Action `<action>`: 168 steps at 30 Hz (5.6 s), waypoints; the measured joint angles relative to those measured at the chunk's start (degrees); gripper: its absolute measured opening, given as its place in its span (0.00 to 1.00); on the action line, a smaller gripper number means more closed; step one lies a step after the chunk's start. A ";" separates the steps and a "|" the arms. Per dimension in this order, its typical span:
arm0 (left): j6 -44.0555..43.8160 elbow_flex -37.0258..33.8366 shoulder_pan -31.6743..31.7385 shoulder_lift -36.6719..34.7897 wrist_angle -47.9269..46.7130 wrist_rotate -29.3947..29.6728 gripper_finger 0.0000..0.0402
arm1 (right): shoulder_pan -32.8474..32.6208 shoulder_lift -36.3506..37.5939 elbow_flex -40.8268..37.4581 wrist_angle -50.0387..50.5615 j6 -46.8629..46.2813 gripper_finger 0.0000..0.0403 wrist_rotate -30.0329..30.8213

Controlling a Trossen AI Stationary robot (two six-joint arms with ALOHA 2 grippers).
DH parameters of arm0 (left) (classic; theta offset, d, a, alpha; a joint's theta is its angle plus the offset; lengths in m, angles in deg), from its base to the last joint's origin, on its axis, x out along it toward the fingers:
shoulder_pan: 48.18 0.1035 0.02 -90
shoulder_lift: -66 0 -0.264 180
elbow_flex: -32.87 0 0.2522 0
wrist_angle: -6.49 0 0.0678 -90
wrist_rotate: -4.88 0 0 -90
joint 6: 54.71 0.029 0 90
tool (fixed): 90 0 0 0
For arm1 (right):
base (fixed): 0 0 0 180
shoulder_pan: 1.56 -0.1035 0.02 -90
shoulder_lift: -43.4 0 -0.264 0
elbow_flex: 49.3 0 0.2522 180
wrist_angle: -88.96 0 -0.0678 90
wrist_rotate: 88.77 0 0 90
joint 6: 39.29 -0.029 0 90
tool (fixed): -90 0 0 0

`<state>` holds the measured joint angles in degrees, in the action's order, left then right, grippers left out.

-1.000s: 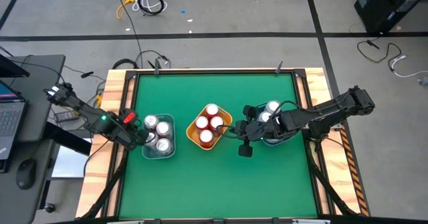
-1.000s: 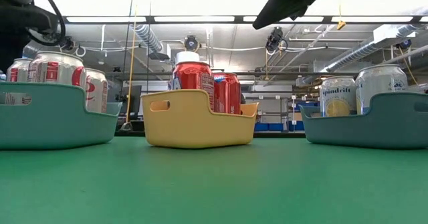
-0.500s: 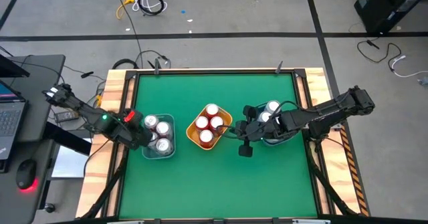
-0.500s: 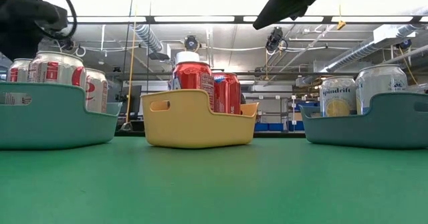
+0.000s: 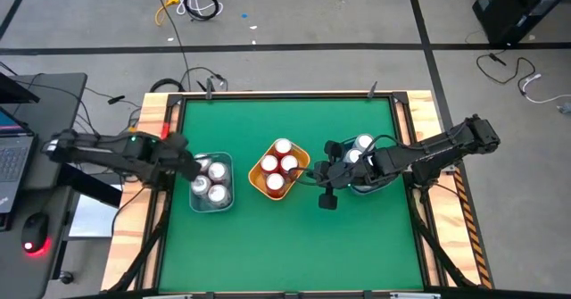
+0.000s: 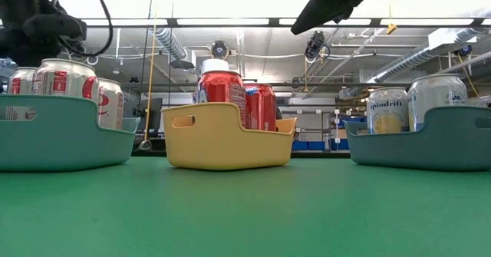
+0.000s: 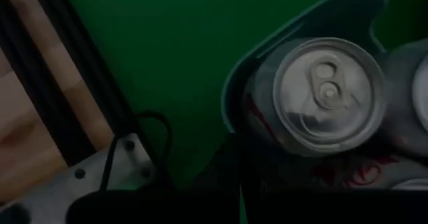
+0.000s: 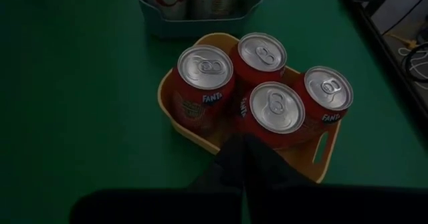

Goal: Sort soda cans
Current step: Adjust the bins

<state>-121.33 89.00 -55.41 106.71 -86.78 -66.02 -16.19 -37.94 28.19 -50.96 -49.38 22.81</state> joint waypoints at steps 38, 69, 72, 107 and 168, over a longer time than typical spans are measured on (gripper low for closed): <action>33.21 -4.39 30.95 15.39 10.28 -20.36 0.00 | -1.58 0.00 0.00 1.93 -0.07 0.00 -0.02; 22.49 -3.28 22.11 4.97 9.58 -35.05 0.00 | -3.79 0.00 0.00 5.11 -3.90 0.00 2.94; 21.51 -3.28 21.01 8.05 9.80 -34.65 0.00 | -3.82 0.00 0.00 5.09 -3.96 0.00 2.97; 21.43 -3.30 15.47 12.19 27.10 -31.67 0.00 | -5.01 -12.97 0.00 -20.04 -7.97 0.05 -4.81; 39.27 4.46 15.46 -2.82 28.76 -19.79 0.00 | -3.37 -18.89 -0.12 -12.82 7.07 0.02 -19.33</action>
<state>-82.07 93.46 -39.95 103.89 -58.02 -85.81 -19.56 -56.82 28.07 -63.78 -42.31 3.48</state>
